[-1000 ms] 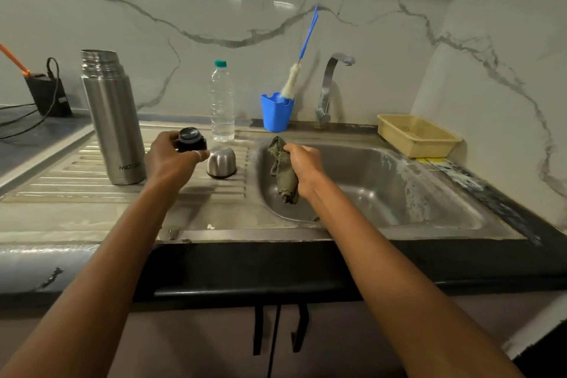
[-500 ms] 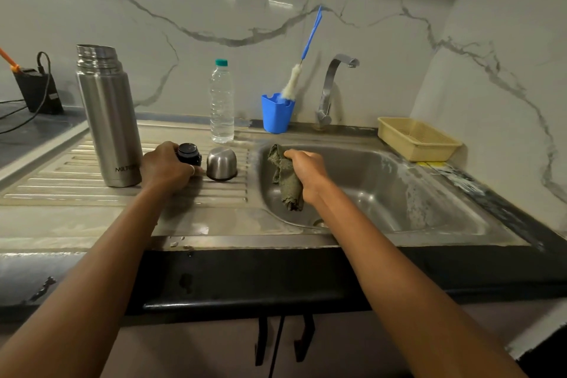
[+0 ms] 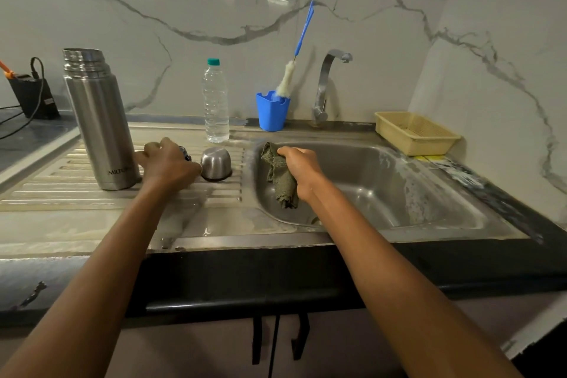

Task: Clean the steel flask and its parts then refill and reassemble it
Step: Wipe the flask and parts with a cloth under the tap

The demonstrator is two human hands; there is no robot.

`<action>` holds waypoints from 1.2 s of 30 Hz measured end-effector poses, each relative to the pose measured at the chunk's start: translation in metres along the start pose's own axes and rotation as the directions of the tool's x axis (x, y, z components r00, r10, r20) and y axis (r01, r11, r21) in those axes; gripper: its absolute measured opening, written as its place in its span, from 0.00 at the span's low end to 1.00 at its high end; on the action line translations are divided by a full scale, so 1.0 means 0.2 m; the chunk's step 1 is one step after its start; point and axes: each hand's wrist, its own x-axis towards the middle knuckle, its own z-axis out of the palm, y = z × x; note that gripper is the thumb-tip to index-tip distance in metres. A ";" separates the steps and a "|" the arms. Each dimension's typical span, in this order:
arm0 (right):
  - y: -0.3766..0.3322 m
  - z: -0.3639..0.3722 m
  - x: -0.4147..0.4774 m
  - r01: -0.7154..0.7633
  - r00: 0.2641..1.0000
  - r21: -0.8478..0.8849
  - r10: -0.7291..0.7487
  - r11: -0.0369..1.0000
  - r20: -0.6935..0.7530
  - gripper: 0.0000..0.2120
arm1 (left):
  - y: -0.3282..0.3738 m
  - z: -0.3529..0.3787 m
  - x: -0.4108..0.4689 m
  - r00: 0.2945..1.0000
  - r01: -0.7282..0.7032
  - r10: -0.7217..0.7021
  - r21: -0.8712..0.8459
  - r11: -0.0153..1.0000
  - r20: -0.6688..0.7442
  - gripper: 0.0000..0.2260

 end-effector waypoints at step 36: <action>-0.14 -0.62 0.31 -0.183 0.983 0.543 0.148 0.820 0.108 0.17 | 0.94 0.54 -0.10 0.915 0.101 0.321 -0.909 0.404 0.244 0.19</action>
